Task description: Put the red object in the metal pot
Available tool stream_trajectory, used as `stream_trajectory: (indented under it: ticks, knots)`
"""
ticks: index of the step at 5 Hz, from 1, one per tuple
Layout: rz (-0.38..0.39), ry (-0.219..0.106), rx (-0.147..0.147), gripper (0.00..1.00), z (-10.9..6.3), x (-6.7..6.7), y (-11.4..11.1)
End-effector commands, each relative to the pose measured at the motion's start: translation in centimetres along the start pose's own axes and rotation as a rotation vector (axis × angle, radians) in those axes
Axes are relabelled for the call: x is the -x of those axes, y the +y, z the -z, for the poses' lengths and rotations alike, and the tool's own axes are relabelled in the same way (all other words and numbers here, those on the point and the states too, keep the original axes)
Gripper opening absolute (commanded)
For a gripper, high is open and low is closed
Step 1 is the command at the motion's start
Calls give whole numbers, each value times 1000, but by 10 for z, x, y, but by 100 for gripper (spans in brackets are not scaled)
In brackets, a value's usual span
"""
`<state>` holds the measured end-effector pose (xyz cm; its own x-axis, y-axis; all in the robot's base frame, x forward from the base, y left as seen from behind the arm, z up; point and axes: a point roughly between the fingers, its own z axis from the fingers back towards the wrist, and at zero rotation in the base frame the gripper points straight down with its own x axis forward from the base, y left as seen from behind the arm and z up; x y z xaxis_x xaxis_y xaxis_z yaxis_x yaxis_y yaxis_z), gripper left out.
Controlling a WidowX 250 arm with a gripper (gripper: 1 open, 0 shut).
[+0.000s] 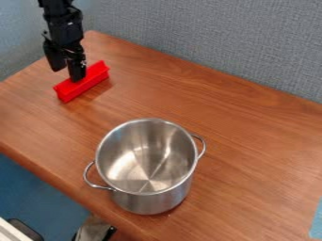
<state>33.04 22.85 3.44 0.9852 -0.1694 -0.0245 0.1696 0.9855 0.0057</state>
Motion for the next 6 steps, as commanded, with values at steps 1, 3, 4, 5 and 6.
stream_trajectory:
  ticks: [1,3,4,5,6]
  knots:
    - [-3,-38,-31,100,-10,-5,8]
    - [2,-35,-17,0,-2,-6,4]
    - [4,-57,-14,0,-15,-4,-3]
    - [6,-83,-13,0,-29,-3,-11]
    - [5,-105,-13,0,-43,-1,-17]
